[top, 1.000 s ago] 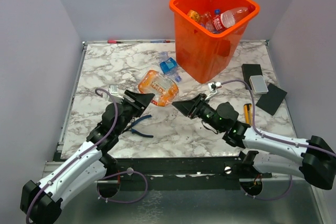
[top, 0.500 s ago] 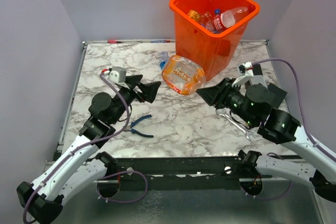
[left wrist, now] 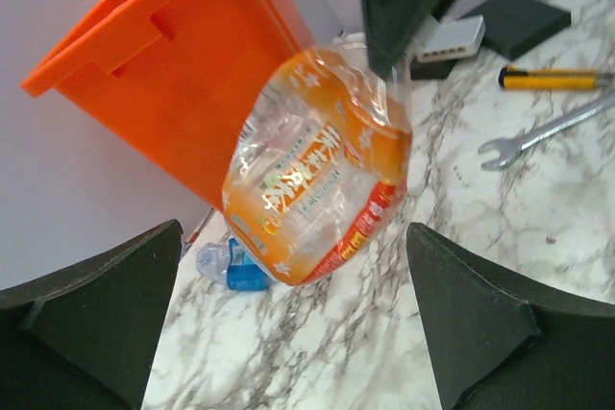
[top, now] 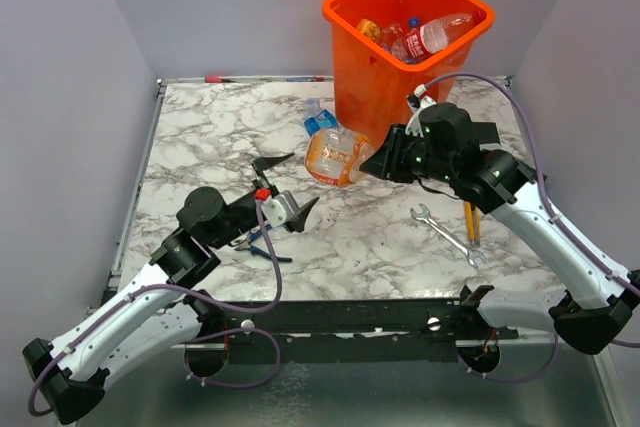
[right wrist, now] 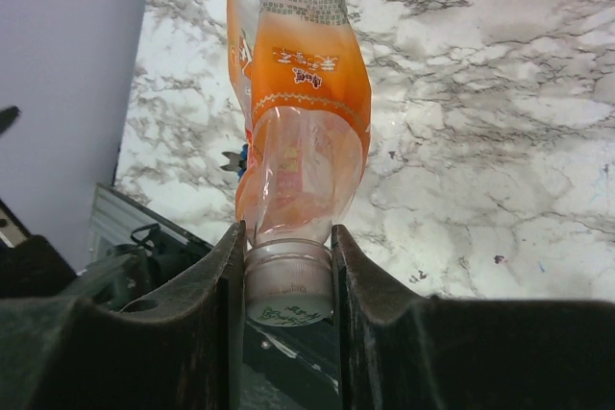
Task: Put the plastic bottles in the bin
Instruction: Place the plastic bottle in the trash bin.
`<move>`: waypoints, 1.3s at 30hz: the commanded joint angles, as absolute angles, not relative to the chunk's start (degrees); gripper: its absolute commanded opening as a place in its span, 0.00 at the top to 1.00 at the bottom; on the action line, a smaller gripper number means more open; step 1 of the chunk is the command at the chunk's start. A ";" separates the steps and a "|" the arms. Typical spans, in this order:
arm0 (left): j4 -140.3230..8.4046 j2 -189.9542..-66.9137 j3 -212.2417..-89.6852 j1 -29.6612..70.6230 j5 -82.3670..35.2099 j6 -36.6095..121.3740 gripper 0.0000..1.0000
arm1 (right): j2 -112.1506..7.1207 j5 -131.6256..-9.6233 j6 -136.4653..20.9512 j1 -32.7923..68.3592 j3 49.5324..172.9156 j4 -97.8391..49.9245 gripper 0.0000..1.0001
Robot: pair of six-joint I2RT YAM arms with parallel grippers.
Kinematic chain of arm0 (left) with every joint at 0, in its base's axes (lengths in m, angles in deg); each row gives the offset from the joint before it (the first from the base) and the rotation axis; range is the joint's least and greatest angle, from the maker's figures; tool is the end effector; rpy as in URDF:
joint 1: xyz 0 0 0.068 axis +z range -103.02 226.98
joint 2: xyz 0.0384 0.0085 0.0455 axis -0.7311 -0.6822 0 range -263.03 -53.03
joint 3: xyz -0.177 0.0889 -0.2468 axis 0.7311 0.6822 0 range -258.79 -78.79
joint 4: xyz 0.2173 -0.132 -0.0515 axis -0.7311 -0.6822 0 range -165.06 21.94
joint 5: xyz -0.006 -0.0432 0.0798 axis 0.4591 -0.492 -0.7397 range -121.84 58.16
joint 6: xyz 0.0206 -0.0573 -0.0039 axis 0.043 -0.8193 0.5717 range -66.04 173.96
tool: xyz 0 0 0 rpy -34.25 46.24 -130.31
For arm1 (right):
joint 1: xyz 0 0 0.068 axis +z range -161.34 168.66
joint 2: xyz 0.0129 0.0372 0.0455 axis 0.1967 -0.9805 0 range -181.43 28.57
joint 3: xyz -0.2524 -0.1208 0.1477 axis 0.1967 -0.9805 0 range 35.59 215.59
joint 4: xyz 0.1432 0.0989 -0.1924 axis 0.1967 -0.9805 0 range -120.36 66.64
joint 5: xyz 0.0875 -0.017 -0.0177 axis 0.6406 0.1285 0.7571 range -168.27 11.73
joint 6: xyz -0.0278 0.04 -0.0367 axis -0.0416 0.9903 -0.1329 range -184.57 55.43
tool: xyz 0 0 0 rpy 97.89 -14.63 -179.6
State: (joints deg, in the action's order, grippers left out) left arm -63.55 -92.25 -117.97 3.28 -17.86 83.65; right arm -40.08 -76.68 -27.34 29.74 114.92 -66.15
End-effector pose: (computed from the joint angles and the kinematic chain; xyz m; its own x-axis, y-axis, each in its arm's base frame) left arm 0.0947 -0.1056 0.3778 0.4672 0.2183 -0.8568 0.7058 0.4915 0.5101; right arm 0.1773 0.1563 0.4416 -0.7271 0.1684 -0.6656 -0.2948 0.7989 0.5242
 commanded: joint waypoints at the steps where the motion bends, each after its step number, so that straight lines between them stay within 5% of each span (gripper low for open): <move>1: -71.30 -93.58 -118.83 0.38 -17.23 96.81 0.01 | -42.76 -66.85 -23.17 28.58 118.71 -63.91 1.00; 15: -53.38 -104.40 -114.06 -15.00 -49.98 116.48 0.01 | -41.31 -63.06 -4.73 28.60 111.30 -51.84 1.00; 29: -41.15 -112.58 -113.60 -17.56 -64.55 129.72 0.38 | -37.53 -60.09 -2.15 28.64 110.01 -53.80 1.00; 37: -38.20 -114.02 -114.71 -18.02 -65.16 131.89 0.72 | -35.90 -58.26 -3.16 28.65 109.01 -54.21 1.00; 39: -38.18 -113.95 -115.11 -18.23 -65.04 131.64 0.74 | -35.57 -57.80 -4.15 28.65 109.50 -53.78 0.77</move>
State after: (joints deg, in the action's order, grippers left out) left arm -38.41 -113.28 -114.48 -17.66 -62.97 129.29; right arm -37.41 -62.30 -3.43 28.36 109.21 -54.61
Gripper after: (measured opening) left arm 0.451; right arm 0.336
